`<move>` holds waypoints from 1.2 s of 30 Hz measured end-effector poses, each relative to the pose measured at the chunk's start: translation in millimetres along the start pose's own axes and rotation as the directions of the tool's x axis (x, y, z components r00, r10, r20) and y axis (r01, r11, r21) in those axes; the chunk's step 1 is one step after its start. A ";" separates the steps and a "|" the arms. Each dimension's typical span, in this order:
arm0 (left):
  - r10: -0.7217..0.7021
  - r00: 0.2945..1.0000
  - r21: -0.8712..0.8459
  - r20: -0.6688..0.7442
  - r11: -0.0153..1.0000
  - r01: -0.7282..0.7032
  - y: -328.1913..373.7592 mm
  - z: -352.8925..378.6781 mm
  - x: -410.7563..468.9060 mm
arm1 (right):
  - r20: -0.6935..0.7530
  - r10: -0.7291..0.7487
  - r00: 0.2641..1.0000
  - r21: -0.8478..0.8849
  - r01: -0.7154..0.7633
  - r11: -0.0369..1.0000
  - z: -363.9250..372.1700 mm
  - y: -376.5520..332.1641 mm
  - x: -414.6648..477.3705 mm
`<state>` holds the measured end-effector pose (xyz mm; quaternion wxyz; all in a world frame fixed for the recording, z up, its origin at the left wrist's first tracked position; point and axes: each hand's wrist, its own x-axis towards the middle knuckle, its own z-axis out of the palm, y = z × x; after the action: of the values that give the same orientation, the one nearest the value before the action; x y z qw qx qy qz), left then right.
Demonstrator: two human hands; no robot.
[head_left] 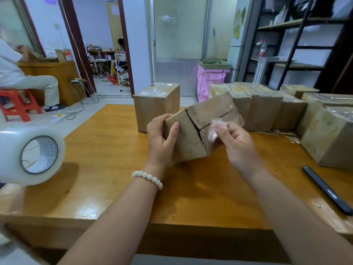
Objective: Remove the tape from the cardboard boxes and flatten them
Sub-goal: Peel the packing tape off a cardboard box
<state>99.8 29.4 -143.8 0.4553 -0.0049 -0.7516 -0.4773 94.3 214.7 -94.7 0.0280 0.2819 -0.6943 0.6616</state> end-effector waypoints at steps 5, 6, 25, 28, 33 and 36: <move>-0.295 0.955 -0.210 0.031 0.932 0.294 9.2 0.2 3.1 | 0.047 0.012 0.999 -0.366 0.007 0.931 7.3 -40.4 37.0; -0.306 0.951 -0.231 0.045 0.923 0.307 9.2 0.8 2.6 | 0.073 0.057 0.996 -0.367 -0.026 0.930 12.2 -44.5 43.1; -0.348 0.719 0.015 0.602 0.905 0.425 -23.2 -11.1 9.6 | 0.204 -0.124 0.971 -0.693 0.232 0.682 24.2 -52.6 85.0; -0.369 0.692 0.017 0.620 0.888 0.459 -24.6 -10.9 9.7 | 0.472 -0.033 0.881 -0.559 0.329 0.761 29.2 -41.1 84.0; -0.392 0.652 0.049 0.649 0.876 0.479 -25.3 -8.3 16.2 | 0.486 0.036 0.873 -0.591 0.299 0.749 28.7 -30.9 98.4; -0.361 0.623 0.061 0.694 0.891 0.449 -28.3 -10.6 20.4 | 0.526 0.066 0.848 -0.567 0.292 0.770 26.4 -32.0 101.0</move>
<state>82.5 -2.4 -148.5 0.0225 -0.0391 -0.8173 -0.5745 32.0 155.3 -27.4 -0.0258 0.4662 -0.8362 0.2876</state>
